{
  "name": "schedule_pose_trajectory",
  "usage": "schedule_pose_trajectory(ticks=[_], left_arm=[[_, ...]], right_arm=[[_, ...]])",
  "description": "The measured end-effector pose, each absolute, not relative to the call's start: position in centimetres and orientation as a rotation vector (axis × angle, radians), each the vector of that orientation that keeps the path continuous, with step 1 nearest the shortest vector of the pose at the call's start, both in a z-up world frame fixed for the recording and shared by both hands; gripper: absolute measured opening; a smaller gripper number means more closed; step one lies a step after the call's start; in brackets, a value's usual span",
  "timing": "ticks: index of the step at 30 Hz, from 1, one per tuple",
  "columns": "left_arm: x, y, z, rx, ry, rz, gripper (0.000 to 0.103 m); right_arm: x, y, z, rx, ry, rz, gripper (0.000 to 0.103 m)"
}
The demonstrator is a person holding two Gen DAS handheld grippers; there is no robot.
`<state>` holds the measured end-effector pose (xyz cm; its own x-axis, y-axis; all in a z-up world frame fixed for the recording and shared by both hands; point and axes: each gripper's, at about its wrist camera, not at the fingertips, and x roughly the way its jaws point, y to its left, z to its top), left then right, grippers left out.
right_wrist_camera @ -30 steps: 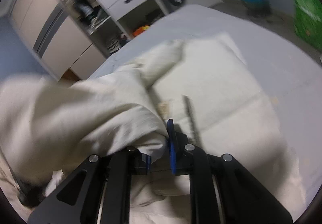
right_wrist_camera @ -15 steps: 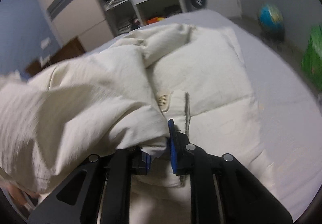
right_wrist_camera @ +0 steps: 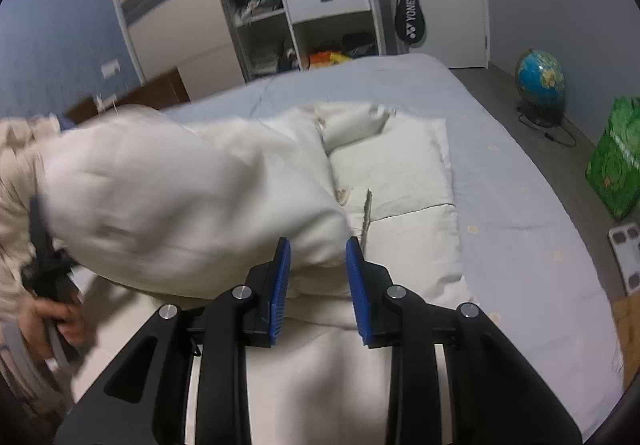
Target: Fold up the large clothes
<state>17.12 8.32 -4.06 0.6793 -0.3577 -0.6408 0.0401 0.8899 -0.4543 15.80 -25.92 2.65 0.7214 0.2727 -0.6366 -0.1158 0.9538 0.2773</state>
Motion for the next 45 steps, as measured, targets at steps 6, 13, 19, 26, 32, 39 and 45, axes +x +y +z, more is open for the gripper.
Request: schedule_pose_trajectory(ticks=[6,13,19,26,32,39,45], left_arm=[[13.8,8.5,-3.0,-0.393,0.78,-0.235,0.084],[12.5,6.6,2.0,-0.369,0.683,-0.286,0.086],[14.0,3.4,5.7,-0.332,0.646,-0.313,0.091],[19.0,0.8,1.1,-0.214,0.824,-0.21,0.091],[19.9,2.5,-1.5,-0.222,0.899,-0.131,0.087],[15.7,2.8,3.2,-0.278,0.777,-0.19,0.08],[16.3,-1.5,8.0,-0.224,0.685,-0.267,0.081]], right_arm=[[14.7,-25.0,5.7,0.268,0.659,0.274,0.032],[17.3,-20.0,8.7,0.242,0.646,0.461,0.051],[21.6,-15.0,3.0,0.158,0.836,0.459,0.051],[23.0,-13.8,-1.4,0.21,0.921,0.439,0.051],[21.7,-16.4,0.6,0.28,0.838,0.448,0.051],[21.6,-20.0,2.4,0.278,0.784,0.369,0.051],[22.6,-20.9,2.4,0.268,0.805,0.331,0.051]])
